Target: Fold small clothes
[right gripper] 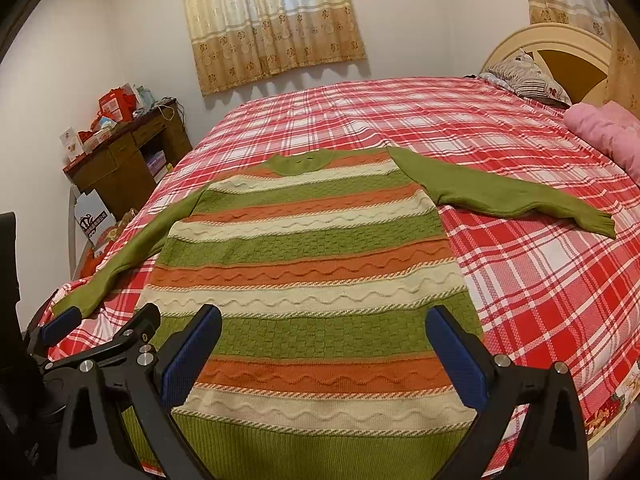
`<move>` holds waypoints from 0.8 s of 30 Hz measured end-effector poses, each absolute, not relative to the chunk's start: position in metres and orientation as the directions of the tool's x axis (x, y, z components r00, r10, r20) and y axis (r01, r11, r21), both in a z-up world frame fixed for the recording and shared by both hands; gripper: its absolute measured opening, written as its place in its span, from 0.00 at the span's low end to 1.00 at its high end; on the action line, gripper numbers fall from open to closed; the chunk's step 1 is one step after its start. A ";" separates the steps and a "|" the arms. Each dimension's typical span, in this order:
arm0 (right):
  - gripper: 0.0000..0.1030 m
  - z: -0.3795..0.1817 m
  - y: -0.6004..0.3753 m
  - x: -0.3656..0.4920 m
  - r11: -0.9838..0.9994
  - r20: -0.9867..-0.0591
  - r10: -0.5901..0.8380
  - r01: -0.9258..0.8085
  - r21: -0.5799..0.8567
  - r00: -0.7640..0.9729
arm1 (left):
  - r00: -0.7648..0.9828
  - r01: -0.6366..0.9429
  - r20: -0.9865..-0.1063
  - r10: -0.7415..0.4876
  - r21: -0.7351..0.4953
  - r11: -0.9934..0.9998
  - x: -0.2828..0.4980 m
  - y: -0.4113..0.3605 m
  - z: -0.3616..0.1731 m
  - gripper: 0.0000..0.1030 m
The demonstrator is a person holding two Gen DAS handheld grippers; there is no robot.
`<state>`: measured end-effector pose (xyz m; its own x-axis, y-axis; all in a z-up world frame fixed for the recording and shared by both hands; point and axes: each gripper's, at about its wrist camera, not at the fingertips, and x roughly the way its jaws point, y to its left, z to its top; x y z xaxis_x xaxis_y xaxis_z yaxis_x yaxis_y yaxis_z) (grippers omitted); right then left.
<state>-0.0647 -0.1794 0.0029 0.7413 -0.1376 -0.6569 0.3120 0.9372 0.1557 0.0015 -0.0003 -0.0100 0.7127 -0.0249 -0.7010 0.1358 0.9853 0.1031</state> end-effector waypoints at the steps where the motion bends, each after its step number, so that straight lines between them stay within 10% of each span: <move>1: 0.99 0.003 -0.179 -0.065 0.937 -0.657 -0.136 0.311 0.156 0.741 | 0.713 0.136 -0.701 -0.025 0.104 0.985 0.002 0.000 -0.010 1.00; 24: 0.99 0.003 -0.177 -0.065 0.938 -0.661 -0.147 0.316 0.144 0.736 | 0.709 0.135 -0.705 -0.030 0.094 0.986 0.001 -0.001 -0.011 1.00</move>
<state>-0.0651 -0.1770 0.0026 0.7358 -0.1466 -0.6612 0.3158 0.9379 0.1436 0.0013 -0.0014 -0.0108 0.7088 -0.0304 -0.7047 0.1354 0.9864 0.0936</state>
